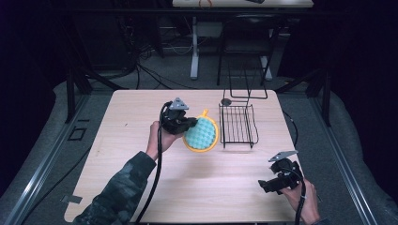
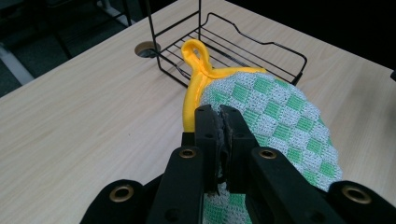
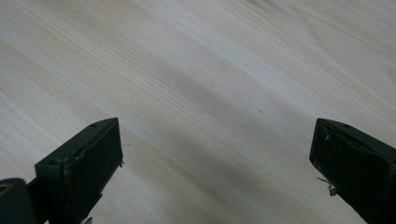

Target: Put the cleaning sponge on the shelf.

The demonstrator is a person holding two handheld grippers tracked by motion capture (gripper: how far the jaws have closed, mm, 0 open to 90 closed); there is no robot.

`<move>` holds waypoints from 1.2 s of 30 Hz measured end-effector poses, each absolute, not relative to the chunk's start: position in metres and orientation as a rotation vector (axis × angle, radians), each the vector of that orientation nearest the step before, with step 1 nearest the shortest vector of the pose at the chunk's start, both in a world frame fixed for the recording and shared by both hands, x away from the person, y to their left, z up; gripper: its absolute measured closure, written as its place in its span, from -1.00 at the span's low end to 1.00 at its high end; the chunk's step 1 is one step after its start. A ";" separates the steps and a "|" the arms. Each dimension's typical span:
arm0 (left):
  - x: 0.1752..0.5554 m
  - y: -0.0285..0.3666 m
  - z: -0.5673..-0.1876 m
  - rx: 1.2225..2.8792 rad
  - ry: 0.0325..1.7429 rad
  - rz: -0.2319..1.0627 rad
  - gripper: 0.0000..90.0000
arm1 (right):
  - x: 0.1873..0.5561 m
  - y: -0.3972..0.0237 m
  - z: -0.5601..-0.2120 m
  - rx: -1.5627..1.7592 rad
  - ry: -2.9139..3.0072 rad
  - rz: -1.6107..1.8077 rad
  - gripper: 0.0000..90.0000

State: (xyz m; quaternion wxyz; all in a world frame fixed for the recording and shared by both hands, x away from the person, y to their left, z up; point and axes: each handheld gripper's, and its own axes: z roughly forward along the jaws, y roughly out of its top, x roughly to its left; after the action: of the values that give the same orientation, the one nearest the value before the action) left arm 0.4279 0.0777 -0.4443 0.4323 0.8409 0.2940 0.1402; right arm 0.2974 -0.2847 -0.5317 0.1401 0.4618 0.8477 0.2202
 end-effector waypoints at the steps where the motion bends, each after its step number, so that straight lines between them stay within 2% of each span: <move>1: 0.428 0.078 -0.444 2.096 0.733 0.349 0.93 | 0.297 -0.285 -0.532 1.330 2.449 0.631 -0.96; 36: 0.467 0.019 -0.457 1.987 0.778 0.365 0.93 | 0.297 -0.284 -0.532 1.339 2.464 0.643 -0.95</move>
State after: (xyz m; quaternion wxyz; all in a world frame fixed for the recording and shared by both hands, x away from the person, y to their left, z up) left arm 0.4675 0.0194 -0.4574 0.4693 0.8105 0.3173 0.1487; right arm 0.2967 -0.2844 -0.5322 0.1318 0.4613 0.8489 0.2216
